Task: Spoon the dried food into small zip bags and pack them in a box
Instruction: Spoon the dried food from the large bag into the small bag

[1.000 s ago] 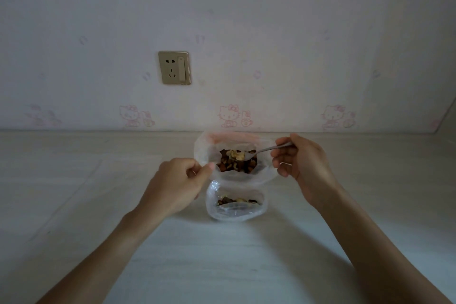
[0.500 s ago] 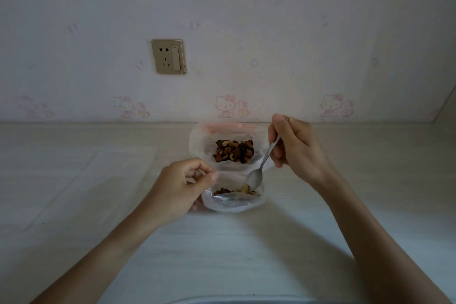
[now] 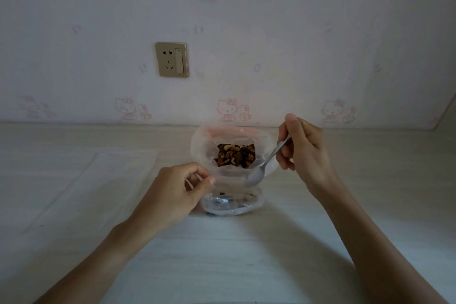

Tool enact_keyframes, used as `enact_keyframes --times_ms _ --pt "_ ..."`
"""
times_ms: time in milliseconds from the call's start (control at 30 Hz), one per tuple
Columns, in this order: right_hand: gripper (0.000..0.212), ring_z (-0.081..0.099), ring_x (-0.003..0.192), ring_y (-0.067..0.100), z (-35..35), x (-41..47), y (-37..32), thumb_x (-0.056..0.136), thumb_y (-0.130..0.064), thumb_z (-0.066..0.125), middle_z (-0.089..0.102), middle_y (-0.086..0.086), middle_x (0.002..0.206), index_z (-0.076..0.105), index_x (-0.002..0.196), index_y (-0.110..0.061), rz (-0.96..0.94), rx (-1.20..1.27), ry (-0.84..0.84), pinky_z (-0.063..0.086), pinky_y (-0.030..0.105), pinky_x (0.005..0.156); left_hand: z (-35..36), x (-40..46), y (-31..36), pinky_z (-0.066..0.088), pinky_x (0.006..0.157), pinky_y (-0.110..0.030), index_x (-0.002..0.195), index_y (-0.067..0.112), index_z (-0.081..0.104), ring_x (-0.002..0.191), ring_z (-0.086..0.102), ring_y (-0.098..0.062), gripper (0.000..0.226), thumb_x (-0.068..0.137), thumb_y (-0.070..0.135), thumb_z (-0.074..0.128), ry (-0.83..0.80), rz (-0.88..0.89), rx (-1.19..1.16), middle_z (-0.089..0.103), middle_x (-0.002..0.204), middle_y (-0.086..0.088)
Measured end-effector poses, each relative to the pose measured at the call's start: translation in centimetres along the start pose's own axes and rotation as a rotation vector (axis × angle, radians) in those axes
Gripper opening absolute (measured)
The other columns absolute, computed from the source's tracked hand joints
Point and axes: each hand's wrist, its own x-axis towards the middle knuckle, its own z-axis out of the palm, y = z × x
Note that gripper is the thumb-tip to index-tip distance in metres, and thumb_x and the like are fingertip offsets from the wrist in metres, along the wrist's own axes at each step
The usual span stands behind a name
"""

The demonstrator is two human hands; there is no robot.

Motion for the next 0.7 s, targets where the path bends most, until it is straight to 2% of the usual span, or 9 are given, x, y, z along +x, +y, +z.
enact_keyframes --times_ms 100,233,300,433,533,600,700 --pt "0.046 0.047 0.040 0.021 -0.3 0.3 0.6 0.111 -0.035 0.041 0.050 0.000 0.049 0.057 0.077 -0.011 0.196 0.089 0.121 0.031 0.026 0.038 -0.5 0.2 0.2 0.048 0.055 -0.016 0.078 0.030 0.074 0.055 0.068 -0.005 0.019 0.093 0.041 0.072 0.040 -0.028 0.009 0.072 0.069 0.011" --pt "0.043 0.056 0.046 0.022 -0.4 0.5 1.4 0.111 -0.035 0.041 0.061 0.004 0.057 0.063 0.087 -0.007 0.384 0.110 0.154 0.036 0.029 0.038 -0.9 1.3 -0.1 0.045 0.052 -0.017 0.077 0.027 0.070 0.053 0.071 -0.008 0.022 0.094 0.040 0.072 0.096 -0.100 -0.011 0.073 0.069 0.008" --pt "0.043 0.058 0.047 0.021 -0.4 0.5 1.5 0.111 -0.034 0.041 0.064 0.004 0.059 0.064 0.088 -0.006 0.384 0.082 0.156 0.037 0.029 0.037 -0.9 2.3 -0.6 0.047 0.058 -0.026 0.076 0.027 0.068 0.056 0.070 -0.007 0.027 0.092 0.048 0.072 0.132 -0.157 0.019 0.073 0.066 0.011" --pt "0.042 0.059 0.047 0.018 0.1 0.3 1.7 0.111 -0.033 0.041 0.066 0.003 0.059 0.064 0.088 -0.006 0.269 -0.088 0.158 0.038 0.024 0.037 -1.4 4.9 -1.3 0.055 0.072 -0.033 0.077 0.027 0.068 0.071 0.072 -0.012 0.043 0.080 0.070 0.070 0.260 -0.274 0.008 0.071 0.066 0.010" --pt "0.041 0.057 0.044 0.013 0.7 0.1 1.9 0.111 -0.030 0.041 0.065 0.004 0.059 0.063 0.083 -0.008 0.141 -0.272 0.141 0.040 0.018 0.041 -0.8 6.2 -1.0 0.057 0.076 -0.036 0.084 0.026 0.068 0.079 0.071 -0.014 0.067 0.063 0.089 0.056 0.202 -0.352 0.014 0.074 0.076 0.007" --pt "0.040 0.057 0.044 0.012 0.9 0.1 2.2 0.111 -0.027 0.042 0.067 0.005 0.061 0.062 0.081 -0.010 0.102 -0.343 0.104 0.042 0.017 0.044 0.4 6.1 -1.0 0.052 0.069 -0.033 0.081 0.022 0.070 0.075 0.070 -0.015 0.070 0.063 0.088 0.057 0.140 -0.350 0.009 0.074 0.074 0.006" --pt "0.038 0.060 0.048 0.015 1.1 0.0 2.8 0.111 -0.026 0.043 0.072 0.009 0.068 0.065 0.085 -0.009 0.153 -0.316 0.063 0.040 0.017 0.042 1.9 5.8 -1.6 0.050 0.066 -0.031 0.080 0.021 0.071 0.072 0.070 -0.011 0.039 0.086 0.060 0.070 0.067 -0.267 -0.025 0.075 0.073 0.005"
